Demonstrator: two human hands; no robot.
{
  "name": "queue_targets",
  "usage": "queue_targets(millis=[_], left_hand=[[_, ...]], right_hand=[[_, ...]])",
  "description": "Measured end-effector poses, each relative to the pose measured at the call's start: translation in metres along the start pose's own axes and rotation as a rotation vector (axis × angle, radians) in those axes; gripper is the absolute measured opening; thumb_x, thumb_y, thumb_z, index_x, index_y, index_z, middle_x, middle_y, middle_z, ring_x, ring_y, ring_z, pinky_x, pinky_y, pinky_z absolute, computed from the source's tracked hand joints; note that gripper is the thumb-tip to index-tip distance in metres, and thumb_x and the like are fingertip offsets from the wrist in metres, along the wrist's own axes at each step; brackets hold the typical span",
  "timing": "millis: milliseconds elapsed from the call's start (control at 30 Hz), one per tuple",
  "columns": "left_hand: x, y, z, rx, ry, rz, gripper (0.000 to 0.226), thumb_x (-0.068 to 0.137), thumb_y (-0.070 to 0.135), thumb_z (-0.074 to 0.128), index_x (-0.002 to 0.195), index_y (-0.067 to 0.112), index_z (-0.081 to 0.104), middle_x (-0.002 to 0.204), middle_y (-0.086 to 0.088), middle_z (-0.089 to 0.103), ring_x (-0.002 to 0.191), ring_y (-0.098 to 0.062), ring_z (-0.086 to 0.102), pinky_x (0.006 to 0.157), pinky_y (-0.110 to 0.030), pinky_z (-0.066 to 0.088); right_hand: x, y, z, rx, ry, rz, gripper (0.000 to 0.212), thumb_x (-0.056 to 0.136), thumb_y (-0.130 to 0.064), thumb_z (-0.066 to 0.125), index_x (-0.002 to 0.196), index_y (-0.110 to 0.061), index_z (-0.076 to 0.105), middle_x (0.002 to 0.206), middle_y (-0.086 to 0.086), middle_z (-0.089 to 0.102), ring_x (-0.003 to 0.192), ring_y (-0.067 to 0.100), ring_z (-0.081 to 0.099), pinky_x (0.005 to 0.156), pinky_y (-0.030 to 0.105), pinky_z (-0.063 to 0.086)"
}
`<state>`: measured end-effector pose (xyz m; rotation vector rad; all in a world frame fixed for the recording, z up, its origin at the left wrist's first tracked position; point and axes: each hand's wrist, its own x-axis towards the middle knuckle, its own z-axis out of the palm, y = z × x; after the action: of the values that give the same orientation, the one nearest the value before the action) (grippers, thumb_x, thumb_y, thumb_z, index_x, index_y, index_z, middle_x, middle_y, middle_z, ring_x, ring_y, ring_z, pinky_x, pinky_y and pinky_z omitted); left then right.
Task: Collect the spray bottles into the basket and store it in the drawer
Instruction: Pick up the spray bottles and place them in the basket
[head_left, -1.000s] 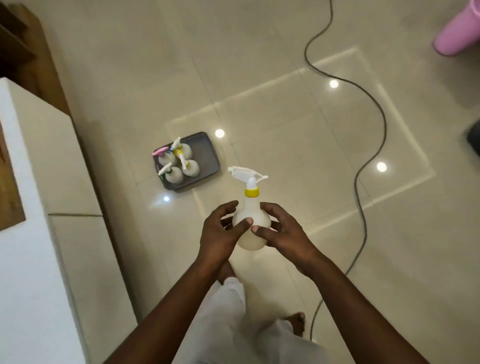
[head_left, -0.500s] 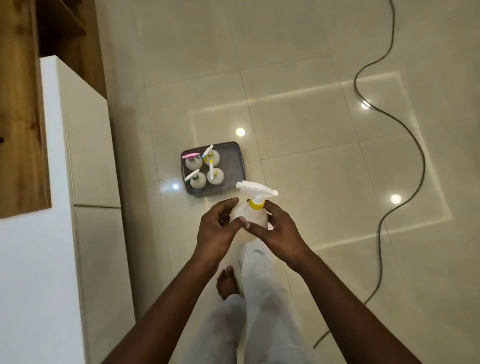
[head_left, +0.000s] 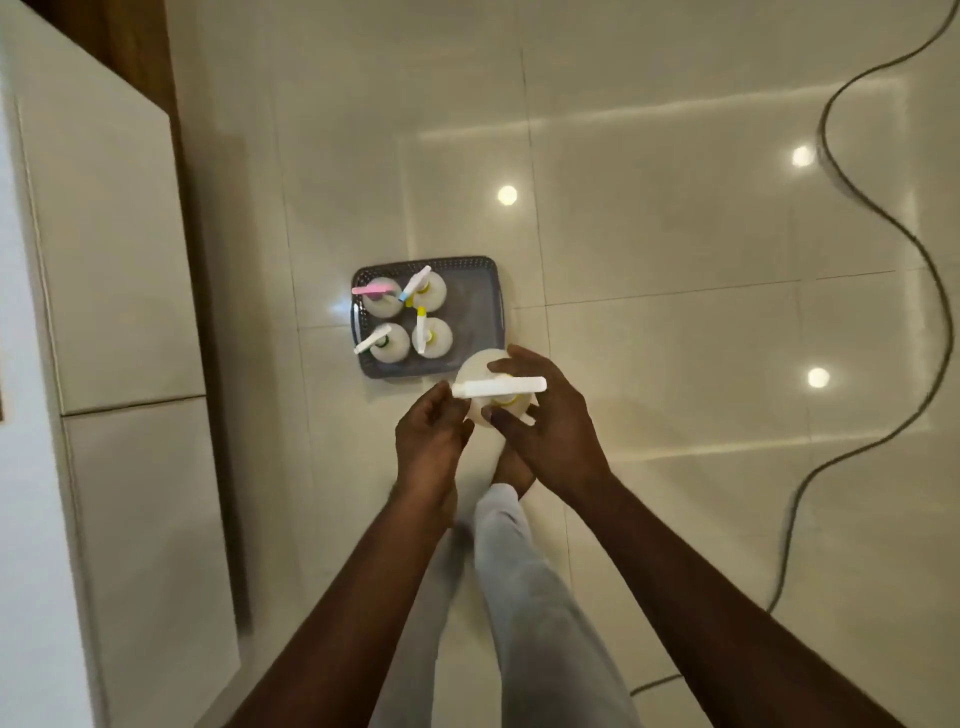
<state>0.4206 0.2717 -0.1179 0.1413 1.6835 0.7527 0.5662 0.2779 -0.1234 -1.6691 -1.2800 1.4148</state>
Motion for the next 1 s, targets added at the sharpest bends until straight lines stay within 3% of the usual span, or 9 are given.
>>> queue_targets(millis=[133,300,367,467,567,767,900,933,1000], left_hand=[[0.07,-0.018,0.027,-0.184,0.084,-0.051,0.019,0.099,0.004,0.063,0.11,0.011,0.076,0.096,-0.006,0.08,0.087,-0.016,0.074,0.086,-0.031,0.059],[0.162,-0.04,0.051,-0.244,0.077,-0.095,0.022,0.103,0.01,0.061,0.122,0.012,0.073,0.124,-0.012,0.075,0.114,-0.023,0.071,0.102,-0.037,0.058],[0.196,-0.049,0.058,-0.252,0.073,-0.095,0.026,0.102,0.012,0.062,0.125,0.011,0.073,0.12,-0.008,0.077,0.112,-0.022,0.073,0.097,-0.034,0.06],[0.241,-0.055,0.07,-0.257,0.115,-0.095,0.018,0.099,0.015,0.064,0.108,0.022,0.077,0.101,0.005,0.08,0.104,-0.015,0.074,0.095,-0.033,0.06],[0.284,-0.056,0.084,-0.214,0.133,-0.073,0.021,0.101,0.018,0.058,0.111,0.026,0.075,0.109,0.003,0.078,0.111,-0.02,0.072,0.106,-0.042,0.057],[0.352,-0.064,0.107,-0.253,0.158,-0.047,0.038,0.099,0.012,0.053,0.135,0.016,0.066,0.124,-0.007,0.074,0.112,-0.022,0.071,0.1,-0.04,0.058],[0.377,-0.067,0.118,-0.273,0.178,-0.08,0.042,0.1,0.007,0.052,0.14,0.012,0.062,0.132,-0.014,0.07,0.124,-0.033,0.066,0.11,-0.05,0.052],[0.381,-0.068,0.118,-0.261,0.18,-0.076,0.041,0.1,0.007,0.051,0.14,0.011,0.061,0.132,-0.014,0.07,0.123,-0.032,0.066,0.109,-0.047,0.052],[0.391,-0.068,0.117,-0.186,0.183,-0.05,0.04,0.1,0.006,0.05,0.138,0.007,0.062,0.13,-0.015,0.07,0.119,-0.029,0.067,0.099,-0.031,0.055]], right_hand=[[0.059,0.054,0.018,-0.148,-0.023,-0.067,0.048,0.084,-0.008,0.085,0.129,-0.012,0.071,0.149,0.005,0.059,0.139,0.019,0.056,0.112,0.048,0.05],[0.13,0.117,0.043,-0.21,-0.033,-0.059,0.051,0.087,-0.01,0.083,0.134,-0.018,0.067,0.152,0.002,0.059,0.14,0.017,0.056,0.116,0.041,0.047],[0.157,0.14,0.054,-0.224,-0.031,-0.065,0.052,0.088,-0.011,0.082,0.136,-0.022,0.065,0.151,0.002,0.06,0.14,0.016,0.056,0.116,0.041,0.048],[0.193,0.167,0.07,-0.233,-0.036,-0.067,0.049,0.091,-0.011,0.079,0.138,-0.016,0.066,0.153,0.005,0.058,0.141,0.019,0.055,0.116,0.045,0.048],[0.23,0.192,0.087,-0.237,-0.032,-0.068,0.048,0.091,-0.013,0.078,0.138,-0.014,0.066,0.152,0.007,0.059,0.142,0.021,0.055,0.117,0.045,0.047],[0.289,0.234,0.112,-0.289,-0.002,-0.045,0.049,0.092,-0.013,0.077,0.139,-0.007,0.065,0.143,0.009,0.066,0.135,0.021,0.061,0.115,0.035,0.048],[0.313,0.259,0.121,-0.276,0.024,-0.059,0.043,0.09,-0.01,0.076,0.132,-0.007,0.068,0.123,-0.01,0.069,0.111,-0.017,0.061,0.1,0.006,0.045],[0.316,0.263,0.124,-0.275,0.023,-0.049,0.043,0.089,-0.009,0.076,0.131,-0.008,0.068,0.12,-0.013,0.068,0.109,-0.02,0.06,0.098,0.004,0.043],[0.325,0.267,0.129,-0.266,0.013,-0.02,0.047,0.086,-0.008,0.077,0.133,-0.008,0.067,0.125,-0.007,0.07,0.115,-0.006,0.063,0.1,0.007,0.043]])
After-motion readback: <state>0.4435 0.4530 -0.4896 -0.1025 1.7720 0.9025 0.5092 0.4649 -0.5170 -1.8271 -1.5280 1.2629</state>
